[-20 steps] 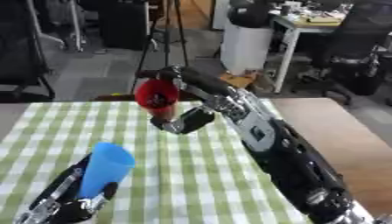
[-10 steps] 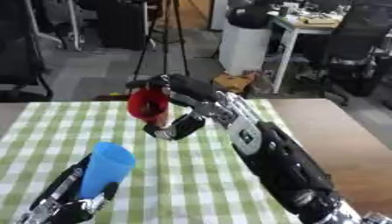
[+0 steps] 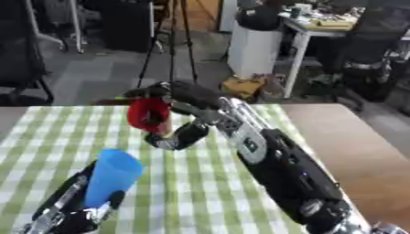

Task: Pour the contents of one cup into another cup.

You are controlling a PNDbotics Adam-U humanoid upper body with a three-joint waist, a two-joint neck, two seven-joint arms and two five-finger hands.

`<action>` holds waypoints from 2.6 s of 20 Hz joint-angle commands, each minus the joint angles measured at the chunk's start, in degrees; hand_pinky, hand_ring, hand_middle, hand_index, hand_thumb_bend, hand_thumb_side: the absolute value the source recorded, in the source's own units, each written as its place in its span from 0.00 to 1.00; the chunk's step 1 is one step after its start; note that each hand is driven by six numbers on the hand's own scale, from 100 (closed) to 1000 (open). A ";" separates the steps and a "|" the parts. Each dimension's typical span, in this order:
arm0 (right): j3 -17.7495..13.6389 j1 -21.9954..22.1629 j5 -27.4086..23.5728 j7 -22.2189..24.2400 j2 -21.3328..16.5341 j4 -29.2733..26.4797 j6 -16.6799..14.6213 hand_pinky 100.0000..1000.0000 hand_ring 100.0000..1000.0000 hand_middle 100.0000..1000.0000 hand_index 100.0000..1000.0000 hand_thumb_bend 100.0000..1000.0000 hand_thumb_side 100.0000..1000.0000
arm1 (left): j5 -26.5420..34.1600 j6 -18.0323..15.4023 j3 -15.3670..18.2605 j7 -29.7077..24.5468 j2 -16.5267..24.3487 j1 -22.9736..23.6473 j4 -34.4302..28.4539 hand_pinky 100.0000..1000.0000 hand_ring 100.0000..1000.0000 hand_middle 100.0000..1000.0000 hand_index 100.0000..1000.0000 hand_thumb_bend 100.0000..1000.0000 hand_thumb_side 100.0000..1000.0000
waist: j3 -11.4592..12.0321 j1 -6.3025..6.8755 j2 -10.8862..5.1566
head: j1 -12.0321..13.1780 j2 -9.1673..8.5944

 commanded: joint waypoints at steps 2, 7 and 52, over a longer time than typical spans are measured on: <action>0.44 -0.23 2.33 -1.77 -3.08 -3.36 -1.05 0.47 0.39 0.36 0.96 0.00 0.07 | -0.14 -0.18 0.13 0.08 -0.01 -1.16 -0.57 0.24 0.39 0.43 0.69 0.00 0.45 | 0.06 0.19 -0.76 | -0.22 -0.16; 0.93 0.23 5.61 -3.76 -3.65 -4.60 -1.86 0.47 0.36 0.30 0.96 0.00 0.06 | -0.19 -0.11 0.15 0.06 -0.07 -1.16 -0.53 0.24 0.39 0.43 0.69 0.00 0.45 | 0.13 0.12 -0.76 | -0.32 -0.09; 3.57 -0.48 41.39 -27.26 -3.42 -5.39 -4.61 0.49 0.35 0.42 0.94 0.00 0.03 | -0.22 0.27 0.79 0.65 -1.98 -2.11 -0.95 0.25 0.39 0.42 0.68 0.00 0.43 | 1.45 -0.56 -2.14 | -1.34 -0.28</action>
